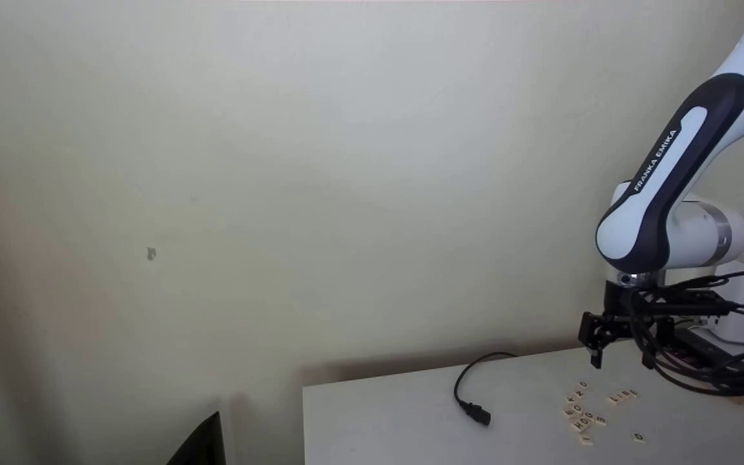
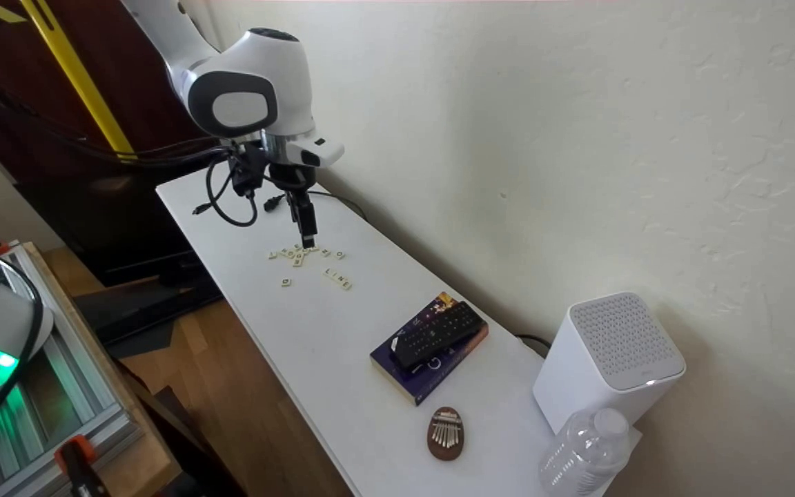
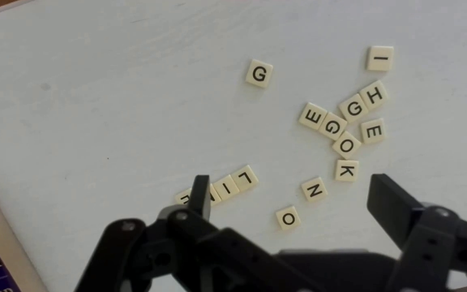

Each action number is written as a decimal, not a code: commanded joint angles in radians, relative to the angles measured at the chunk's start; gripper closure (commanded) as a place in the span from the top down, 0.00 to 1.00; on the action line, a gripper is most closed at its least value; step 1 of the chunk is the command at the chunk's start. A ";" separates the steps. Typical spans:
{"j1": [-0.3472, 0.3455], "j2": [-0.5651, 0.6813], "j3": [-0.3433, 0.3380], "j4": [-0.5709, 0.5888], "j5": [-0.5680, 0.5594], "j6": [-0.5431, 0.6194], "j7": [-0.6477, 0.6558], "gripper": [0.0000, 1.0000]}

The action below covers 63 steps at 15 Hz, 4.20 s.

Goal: Line up the blocks on the table

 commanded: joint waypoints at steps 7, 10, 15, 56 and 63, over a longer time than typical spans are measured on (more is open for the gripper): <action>-0.046 0.083 0.007 0.027 0.026 0.058 -0.023 0.75; -0.064 0.100 0.018 0.036 0.029 0.072 -0.036 0.59; -0.093 0.153 0.056 0.064 0.053 0.137 -0.047 0.24; -0.049 0.267 0.088 0.116 0.032 0.075 -0.079 0.00; -0.010 0.185 0.069 0.057 0.026 0.075 -0.071 0.00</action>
